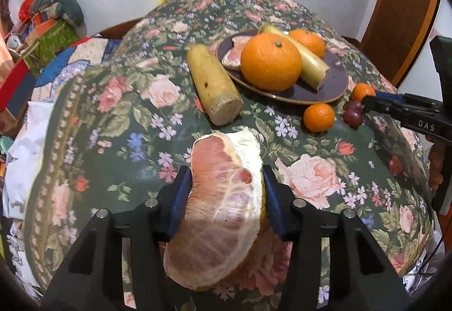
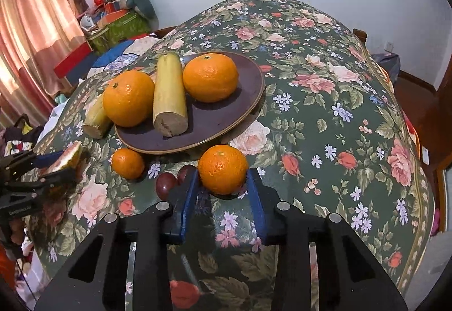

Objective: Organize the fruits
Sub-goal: 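Grasp the second pomelo wedge with left tool while right tool approaches a small orange, then place pomelo wedge on the plate with left tool while right tool places small orange there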

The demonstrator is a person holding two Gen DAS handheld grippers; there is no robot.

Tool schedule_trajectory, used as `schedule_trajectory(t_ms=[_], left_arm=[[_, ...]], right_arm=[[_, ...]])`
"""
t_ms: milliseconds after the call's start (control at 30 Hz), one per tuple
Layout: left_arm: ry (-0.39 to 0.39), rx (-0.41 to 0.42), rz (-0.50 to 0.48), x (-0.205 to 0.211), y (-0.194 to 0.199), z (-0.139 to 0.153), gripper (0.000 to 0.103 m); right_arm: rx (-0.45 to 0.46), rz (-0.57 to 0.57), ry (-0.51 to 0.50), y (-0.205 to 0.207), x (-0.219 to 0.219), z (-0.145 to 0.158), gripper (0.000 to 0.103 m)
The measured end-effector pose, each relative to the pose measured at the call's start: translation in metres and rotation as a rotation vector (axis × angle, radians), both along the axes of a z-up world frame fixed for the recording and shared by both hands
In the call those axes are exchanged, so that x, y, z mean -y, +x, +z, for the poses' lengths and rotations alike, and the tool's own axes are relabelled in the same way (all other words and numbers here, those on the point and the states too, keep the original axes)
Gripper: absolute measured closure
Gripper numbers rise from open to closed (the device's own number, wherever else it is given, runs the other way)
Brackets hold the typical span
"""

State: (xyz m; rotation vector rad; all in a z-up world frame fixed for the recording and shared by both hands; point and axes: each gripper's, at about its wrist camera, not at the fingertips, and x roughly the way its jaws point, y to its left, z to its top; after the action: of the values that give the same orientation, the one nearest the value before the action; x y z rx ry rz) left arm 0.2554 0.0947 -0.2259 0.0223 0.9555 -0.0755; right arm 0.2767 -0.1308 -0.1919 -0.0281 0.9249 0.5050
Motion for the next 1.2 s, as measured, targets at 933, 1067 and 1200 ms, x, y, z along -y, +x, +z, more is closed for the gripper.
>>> schedule_trajectory(t_ms=[933,1067,1200], left_arm=[[-0.098,0.221,-0.034,0.051,0.036,0.089,0.054],[-0.116,0.206,-0.039,0.06,0.056,0.081,0.054],[-0.107,0.19,-0.044,0.069,0.072,0.073,0.054]], right_arm=[[0.162,-0.027,0.056,-0.002,0.012,0.06,0.072],[0.159,-0.019,0.065,0.009,0.01,0.056,0.072],[0.144,-0.008,0.039,0.018,0.007,0.045,0.072]])
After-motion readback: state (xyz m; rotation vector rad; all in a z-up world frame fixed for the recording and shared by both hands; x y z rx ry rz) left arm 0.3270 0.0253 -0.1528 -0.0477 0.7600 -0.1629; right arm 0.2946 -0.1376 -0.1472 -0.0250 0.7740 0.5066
